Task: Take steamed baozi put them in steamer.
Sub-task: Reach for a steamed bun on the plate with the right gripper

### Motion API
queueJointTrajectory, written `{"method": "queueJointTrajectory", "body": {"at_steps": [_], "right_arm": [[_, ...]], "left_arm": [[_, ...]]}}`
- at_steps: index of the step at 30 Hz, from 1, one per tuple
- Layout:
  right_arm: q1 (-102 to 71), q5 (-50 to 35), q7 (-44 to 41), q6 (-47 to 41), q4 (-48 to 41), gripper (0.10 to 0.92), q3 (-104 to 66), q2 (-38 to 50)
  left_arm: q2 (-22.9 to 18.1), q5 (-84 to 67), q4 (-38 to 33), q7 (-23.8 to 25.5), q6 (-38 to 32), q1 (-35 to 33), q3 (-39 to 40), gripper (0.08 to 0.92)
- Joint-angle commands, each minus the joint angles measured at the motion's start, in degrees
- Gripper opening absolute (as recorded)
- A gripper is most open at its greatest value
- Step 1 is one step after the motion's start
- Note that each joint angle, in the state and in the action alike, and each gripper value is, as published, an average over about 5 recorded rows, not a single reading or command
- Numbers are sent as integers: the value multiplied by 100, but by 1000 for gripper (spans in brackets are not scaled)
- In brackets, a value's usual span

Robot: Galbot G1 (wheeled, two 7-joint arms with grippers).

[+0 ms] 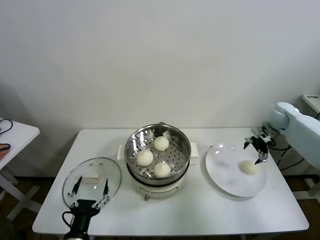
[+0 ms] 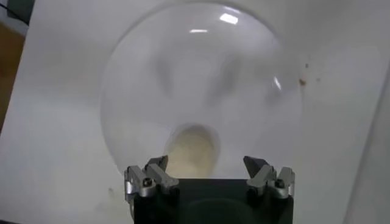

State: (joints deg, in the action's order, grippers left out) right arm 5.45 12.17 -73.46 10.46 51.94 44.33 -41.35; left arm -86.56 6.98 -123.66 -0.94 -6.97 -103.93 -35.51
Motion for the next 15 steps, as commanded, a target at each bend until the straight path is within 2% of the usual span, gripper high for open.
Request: {"method": "queueJointTrajectory", "body": {"at_steps": [1,15], "right_arm": [[-778,642,54,53,-806,823,-848,-299],[-795,798,77,137,-1244,823,-991,-706]], "left_arm": [[8,8,28,-3,27,19,-15,823],[12,1,158,-10,58,114,-53,823]]}}
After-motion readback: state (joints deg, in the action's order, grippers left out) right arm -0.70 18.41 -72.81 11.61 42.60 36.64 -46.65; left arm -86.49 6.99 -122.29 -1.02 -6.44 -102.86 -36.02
